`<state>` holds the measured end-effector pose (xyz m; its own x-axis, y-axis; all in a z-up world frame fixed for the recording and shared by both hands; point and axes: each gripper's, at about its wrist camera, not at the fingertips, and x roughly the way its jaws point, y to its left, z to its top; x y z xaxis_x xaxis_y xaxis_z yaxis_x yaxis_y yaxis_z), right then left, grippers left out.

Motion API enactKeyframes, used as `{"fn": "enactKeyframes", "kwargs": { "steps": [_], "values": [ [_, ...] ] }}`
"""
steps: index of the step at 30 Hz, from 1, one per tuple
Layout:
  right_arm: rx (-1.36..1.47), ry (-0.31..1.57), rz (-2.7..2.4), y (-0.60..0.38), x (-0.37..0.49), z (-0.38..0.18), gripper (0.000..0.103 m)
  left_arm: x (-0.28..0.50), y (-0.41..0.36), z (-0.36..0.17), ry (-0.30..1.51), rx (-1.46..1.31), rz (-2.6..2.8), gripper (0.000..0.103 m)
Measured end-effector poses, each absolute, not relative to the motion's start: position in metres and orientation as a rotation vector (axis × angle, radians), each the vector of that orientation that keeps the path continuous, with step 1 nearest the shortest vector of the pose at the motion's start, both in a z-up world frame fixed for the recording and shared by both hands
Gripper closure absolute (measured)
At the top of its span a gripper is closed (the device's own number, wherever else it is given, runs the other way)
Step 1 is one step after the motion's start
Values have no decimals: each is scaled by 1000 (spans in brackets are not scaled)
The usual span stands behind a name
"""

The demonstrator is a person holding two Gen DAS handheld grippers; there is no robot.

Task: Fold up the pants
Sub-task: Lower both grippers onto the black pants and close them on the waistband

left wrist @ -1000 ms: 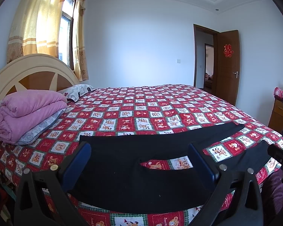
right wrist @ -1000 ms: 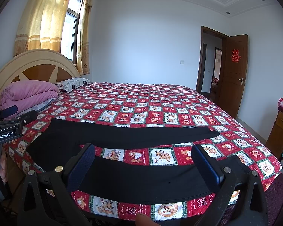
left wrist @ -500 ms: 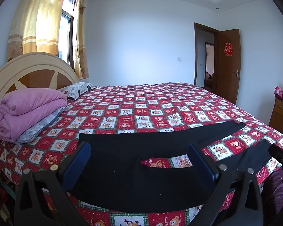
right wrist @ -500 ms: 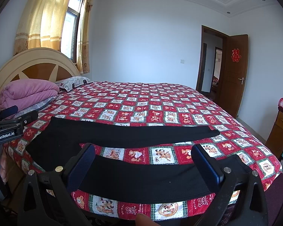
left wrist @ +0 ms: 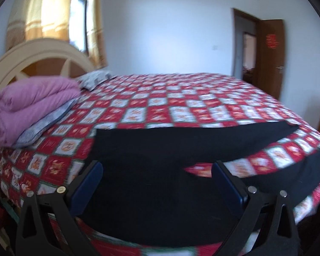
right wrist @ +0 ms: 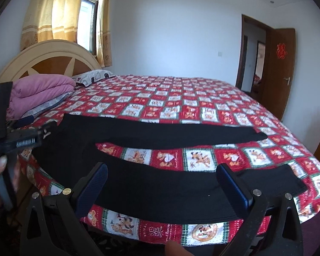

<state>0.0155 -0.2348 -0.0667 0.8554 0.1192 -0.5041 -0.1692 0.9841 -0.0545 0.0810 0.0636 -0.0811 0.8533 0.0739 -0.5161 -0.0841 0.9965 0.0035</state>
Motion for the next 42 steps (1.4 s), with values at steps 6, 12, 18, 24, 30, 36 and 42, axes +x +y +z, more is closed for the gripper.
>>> {"fn": "enactKeyframes", "kwargs": {
  "steps": [6,12,18,24,30,36,42],
  "values": [
    [-53,618,118,-260,53,-98,1,154,163,-102,653,-166,231,0],
    [4,667,64,-293,85,-116,2,224,200,-119,747,-118,213,10],
    [18,710,16,-319,110,-123,2,283,217,-141,844,-166,141,23],
    [29,702,-19,-353,137,-115,9,317,215,-166,944,-156,88,46],
    [39,710,-105,-406,179,-102,37,321,218,-174,950,-164,55,53],
    [122,737,-167,-466,225,-90,37,324,221,-175,939,-174,26,56],
    [244,758,-273,-544,280,-87,41,329,221,-179,930,-179,15,56]
  ]
}}
